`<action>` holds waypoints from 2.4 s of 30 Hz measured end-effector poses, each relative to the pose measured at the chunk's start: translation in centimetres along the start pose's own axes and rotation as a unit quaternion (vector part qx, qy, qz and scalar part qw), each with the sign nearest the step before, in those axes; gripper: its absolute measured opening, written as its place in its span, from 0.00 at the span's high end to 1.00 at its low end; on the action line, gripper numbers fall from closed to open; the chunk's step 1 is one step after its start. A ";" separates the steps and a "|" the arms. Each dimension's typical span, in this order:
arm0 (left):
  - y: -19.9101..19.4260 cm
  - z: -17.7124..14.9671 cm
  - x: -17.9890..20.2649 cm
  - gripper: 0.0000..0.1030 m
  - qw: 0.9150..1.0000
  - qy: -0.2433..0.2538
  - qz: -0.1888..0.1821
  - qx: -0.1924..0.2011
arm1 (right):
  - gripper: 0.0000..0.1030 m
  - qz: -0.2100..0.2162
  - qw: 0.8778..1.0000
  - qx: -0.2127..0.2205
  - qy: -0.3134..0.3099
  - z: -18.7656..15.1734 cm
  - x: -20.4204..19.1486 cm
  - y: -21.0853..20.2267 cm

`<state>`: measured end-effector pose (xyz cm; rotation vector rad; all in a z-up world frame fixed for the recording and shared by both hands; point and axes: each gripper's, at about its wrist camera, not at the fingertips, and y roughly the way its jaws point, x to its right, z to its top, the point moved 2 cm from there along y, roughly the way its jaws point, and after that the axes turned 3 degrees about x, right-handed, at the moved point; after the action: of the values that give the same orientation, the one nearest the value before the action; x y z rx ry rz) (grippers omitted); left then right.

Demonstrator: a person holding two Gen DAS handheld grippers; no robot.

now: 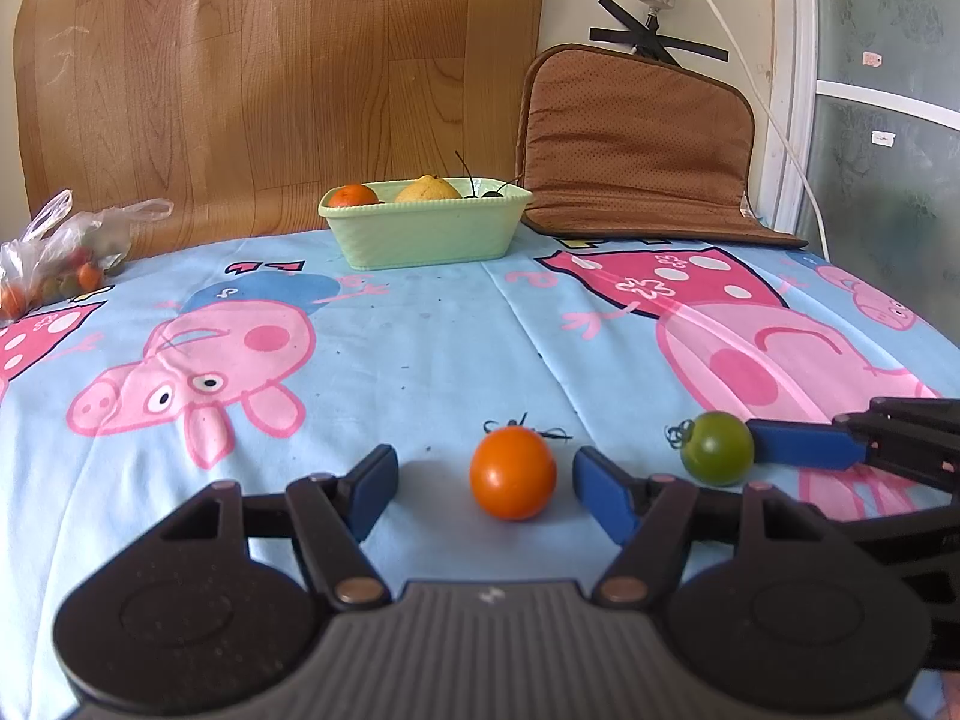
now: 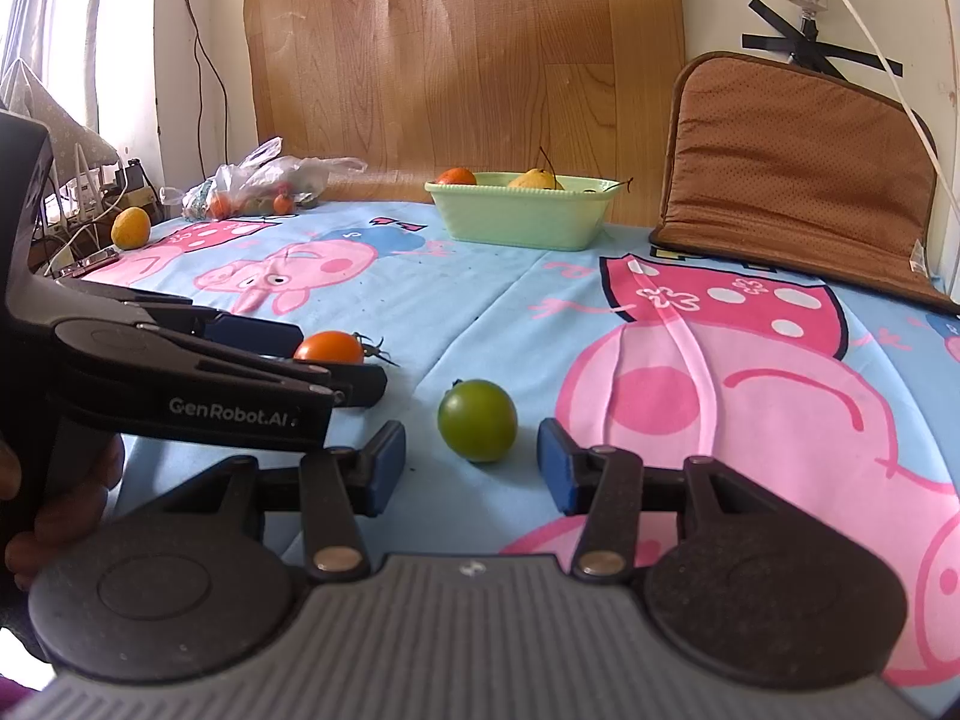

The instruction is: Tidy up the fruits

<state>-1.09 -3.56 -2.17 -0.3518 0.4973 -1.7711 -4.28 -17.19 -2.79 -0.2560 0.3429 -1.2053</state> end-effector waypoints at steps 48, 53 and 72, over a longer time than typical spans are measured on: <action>0.0 -0.1 0.2 0.35 1.000 0.006 0.001 -0.001 | 0.49 -0.001 1.000 0.000 -0.001 -0.1 0.0 0.0; 0.0 -0.1 0.2 0.35 1.000 0.005 0.000 0.000 | 0.48 -0.002 1.000 -0.001 -0.004 -0.1 -0.1 -0.1; 0.0 -0.1 0.0 0.34 1.000 0.004 -0.003 0.000 | 0.48 -0.002 1.000 -0.001 -0.003 -0.1 -0.1 -0.2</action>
<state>-1.20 -3.57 -2.28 -0.3460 0.5020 -1.7792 -4.48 -17.17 -2.83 -0.2618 0.3379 -1.2090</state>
